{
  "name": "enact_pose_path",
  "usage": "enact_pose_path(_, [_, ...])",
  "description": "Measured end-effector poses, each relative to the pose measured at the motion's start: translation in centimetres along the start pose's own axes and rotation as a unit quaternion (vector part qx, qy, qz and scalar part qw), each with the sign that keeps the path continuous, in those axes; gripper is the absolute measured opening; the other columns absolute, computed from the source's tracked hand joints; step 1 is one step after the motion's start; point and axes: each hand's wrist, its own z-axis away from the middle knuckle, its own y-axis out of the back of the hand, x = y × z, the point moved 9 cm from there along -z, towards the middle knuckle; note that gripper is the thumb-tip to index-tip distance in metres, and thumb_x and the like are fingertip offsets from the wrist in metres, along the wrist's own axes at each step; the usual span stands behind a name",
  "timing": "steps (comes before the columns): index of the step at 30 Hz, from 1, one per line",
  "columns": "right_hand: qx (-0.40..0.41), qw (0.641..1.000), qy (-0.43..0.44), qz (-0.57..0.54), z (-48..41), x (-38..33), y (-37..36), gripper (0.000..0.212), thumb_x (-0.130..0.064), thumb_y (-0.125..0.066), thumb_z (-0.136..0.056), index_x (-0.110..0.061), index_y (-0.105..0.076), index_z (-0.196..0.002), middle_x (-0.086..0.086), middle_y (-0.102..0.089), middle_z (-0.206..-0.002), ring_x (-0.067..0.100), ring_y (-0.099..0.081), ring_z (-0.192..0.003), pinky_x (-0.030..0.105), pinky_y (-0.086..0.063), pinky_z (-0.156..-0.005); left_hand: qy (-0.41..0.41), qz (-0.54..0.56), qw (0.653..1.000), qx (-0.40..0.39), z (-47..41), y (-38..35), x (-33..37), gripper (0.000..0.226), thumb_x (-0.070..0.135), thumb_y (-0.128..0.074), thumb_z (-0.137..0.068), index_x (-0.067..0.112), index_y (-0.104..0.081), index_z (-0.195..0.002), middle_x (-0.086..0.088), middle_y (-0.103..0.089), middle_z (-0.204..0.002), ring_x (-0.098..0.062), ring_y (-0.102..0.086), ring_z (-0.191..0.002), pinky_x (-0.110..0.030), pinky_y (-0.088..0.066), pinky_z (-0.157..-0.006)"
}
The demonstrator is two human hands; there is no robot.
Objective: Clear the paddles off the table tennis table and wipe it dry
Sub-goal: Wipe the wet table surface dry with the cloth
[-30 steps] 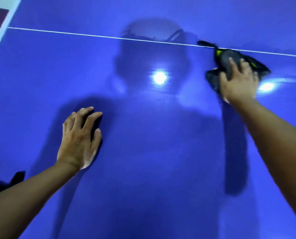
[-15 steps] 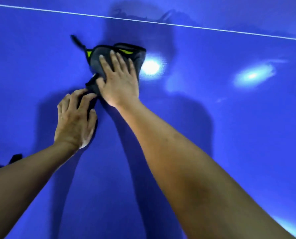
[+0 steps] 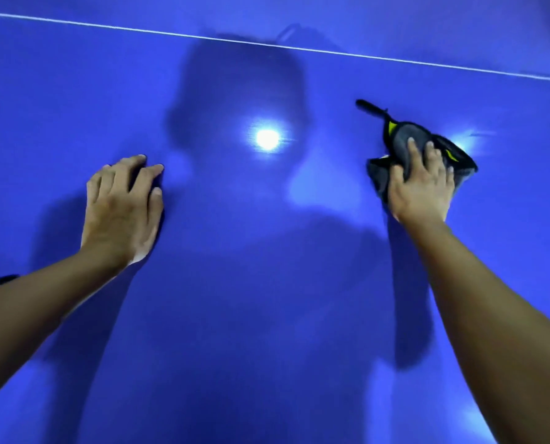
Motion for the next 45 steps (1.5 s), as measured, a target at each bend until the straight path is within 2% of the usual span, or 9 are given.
enact_pose_path(4, [-0.002, 1.000, 0.003, 0.019, 1.8, -6.0, -1.3, 0.066, -0.047, -0.032, -0.100, -0.029, -0.020, -0.162, 0.010, -0.014, -0.170, 0.024, -0.011, -0.157, 0.045, -0.003, -0.127, 0.018, 0.041, 0.999, 0.025, 2.6, 1.7, -0.4, 0.044, 0.025, -0.035, -0.105, 0.008, -0.047, -0.144, -0.017, -0.046, -0.147, -0.039, -0.047, -0.127, -0.052, -0.035, -0.107])
enact_pose_path(13, [-0.073, 0.938, 0.338, -0.018, 21.2, -34.7, -6.9, 0.069, -0.049, -0.036, -0.095, -0.029, -0.027, -0.160, 0.004, -0.019, -0.169, 0.019, -0.012, -0.156, 0.045, -0.003, -0.126, 0.121, 0.048, 0.990, -0.059, 21.7, 4.9, -0.1, 0.056, 0.030, -0.041, -0.097, 0.006, -0.047, -0.147, -0.013, -0.037, -0.157, -0.039, -0.037, -0.143, -0.056, -0.033, -0.112])
enact_pose_path(17, [-0.064, 0.941, 0.332, -0.027, 18.3, -30.0, -6.3, 0.067, -0.048, -0.039, -0.093, -0.034, -0.031, -0.158, -0.001, -0.023, -0.168, 0.015, -0.016, -0.155, 0.039, -0.004, -0.127, 0.122, 0.045, 0.989, -0.065, 26.0, 5.2, -0.4, 0.059, 0.033, -0.040, -0.095, 0.007, -0.049, -0.147, -0.012, -0.036, -0.159, -0.036, -0.035, -0.146, -0.054, -0.030, -0.115])
enact_pose_path(26, [-0.005, 0.999, -0.040, -0.010, 10.1, 0.5, 0.0, 0.072, -0.049, -0.030, -0.091, -0.027, -0.029, -0.160, 0.010, -0.022, -0.168, 0.026, -0.017, -0.155, 0.047, -0.007, -0.127, 0.115, 0.035, 0.988, -0.098, 27.7, 4.2, -0.7, 0.063, 0.034, -0.036, -0.095, 0.011, -0.040, -0.153, -0.009, -0.026, -0.165, -0.029, -0.020, -0.153, -0.040, -0.009, -0.126])
enact_pose_path(30, [0.003, 0.999, -0.047, -0.004, 12.8, -5.1, -1.2, 0.076, -0.052, -0.026, -0.090, -0.026, -0.026, -0.161, 0.011, -0.018, -0.169, 0.026, -0.015, -0.156, 0.047, -0.006, -0.127, 0.133, 0.043, 0.984, -0.111, 28.1, 4.0, -0.9, 0.061, 0.036, -0.031, -0.098, 0.018, -0.032, -0.156, -0.003, -0.020, -0.167, -0.025, -0.013, -0.155, -0.038, -0.007, -0.125])
enact_pose_path(35, [0.004, 0.985, 0.172, -0.024, 23.1, -24.5, -5.1, 0.069, -0.047, -0.039, -0.090, -0.023, -0.043, -0.154, 0.013, -0.034, -0.162, 0.030, -0.030, -0.150, 0.046, -0.015, -0.125, 0.108, 0.016, 0.988, -0.110, 28.2, 3.9, -0.7, 0.058, 0.032, -0.030, -0.100, 0.015, -0.033, -0.156, -0.009, -0.024, -0.166, -0.026, -0.015, -0.154, -0.036, -0.004, -0.126])
enact_pose_path(38, [-0.059, 0.966, 0.251, -0.028, 29.3, -32.4, -7.1, 0.068, -0.047, -0.037, -0.097, -0.027, -0.027, -0.161, 0.006, -0.018, -0.169, 0.022, -0.013, -0.156, 0.045, -0.001, -0.126, 0.108, -0.002, 0.988, -0.108, 28.1, 3.9, -0.9, 0.059, 0.033, -0.027, -0.099, 0.016, -0.030, -0.156, -0.009, -0.025, -0.165, -0.025, -0.014, -0.153, -0.033, 0.001, -0.125])
enact_pose_path(41, [-0.092, 0.962, 0.254, -0.028, 29.9, -32.8, -7.8, 0.067, -0.049, -0.032, -0.100, -0.031, -0.017, -0.162, 0.000, -0.009, -0.171, 0.016, -0.003, -0.157, 0.045, 0.008, -0.126, 0.104, -0.008, 0.989, -0.106, 28.0, 3.8, -0.7, 0.059, 0.033, -0.027, -0.098, 0.015, -0.032, -0.154, -0.011, -0.026, -0.165, -0.025, -0.013, -0.152, -0.031, 0.004, -0.124])
enact_pose_path(45, [-0.029, 0.978, 0.208, -0.016, 26.3, -24.0, -5.7, 0.066, -0.050, -0.037, -0.096, -0.032, -0.030, -0.159, 0.002, -0.023, -0.168, 0.019, -0.017, -0.155, 0.047, -0.002, -0.126, 0.112, 0.005, 0.988, -0.106, 28.0, 3.8, -0.8, 0.059, 0.034, -0.025, -0.099, 0.018, -0.031, -0.156, -0.008, -0.024, -0.166, -0.025, -0.014, -0.153, -0.032, 0.001, -0.125])
